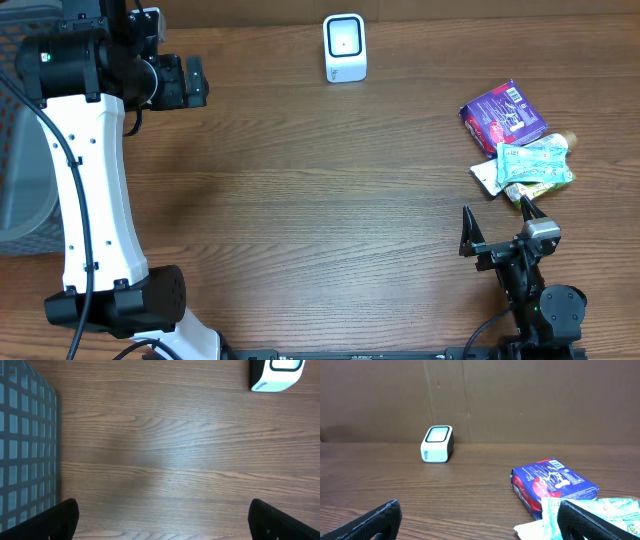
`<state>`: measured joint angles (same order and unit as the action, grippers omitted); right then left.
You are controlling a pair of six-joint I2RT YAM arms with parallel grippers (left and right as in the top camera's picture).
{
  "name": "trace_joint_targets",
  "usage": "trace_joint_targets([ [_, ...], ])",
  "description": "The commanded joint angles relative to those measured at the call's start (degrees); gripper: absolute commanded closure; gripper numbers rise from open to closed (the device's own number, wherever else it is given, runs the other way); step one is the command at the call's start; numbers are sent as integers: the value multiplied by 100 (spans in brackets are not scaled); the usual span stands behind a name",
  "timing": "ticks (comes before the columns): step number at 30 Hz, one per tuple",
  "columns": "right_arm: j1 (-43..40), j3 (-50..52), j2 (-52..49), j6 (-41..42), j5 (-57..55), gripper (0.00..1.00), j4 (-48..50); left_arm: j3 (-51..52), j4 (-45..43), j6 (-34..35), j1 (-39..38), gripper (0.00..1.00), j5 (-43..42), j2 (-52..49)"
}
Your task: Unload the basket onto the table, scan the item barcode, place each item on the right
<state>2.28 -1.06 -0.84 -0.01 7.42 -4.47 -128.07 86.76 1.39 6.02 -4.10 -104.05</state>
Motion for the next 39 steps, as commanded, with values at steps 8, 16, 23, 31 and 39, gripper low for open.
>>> trace_joint_targets([
  [8,28,59,68,17,-33,0,31,90,-7,33,-144,0,2,376],
  [16,28,59,68,17,-35,0,31,1364,-87,-11,-173,0,216,1475],
  [23,28,59,68,17,-33,0,31,3147,-1060,-13,-173,0,302,2634],
  [31,28,59,68,17,-33,0,31,5657,-4201,-420,-173,1,-219,4441],
  [39,28,59,68,17,-35,0,31,8437,-7112,-417,-173,1,-507,6151],
])
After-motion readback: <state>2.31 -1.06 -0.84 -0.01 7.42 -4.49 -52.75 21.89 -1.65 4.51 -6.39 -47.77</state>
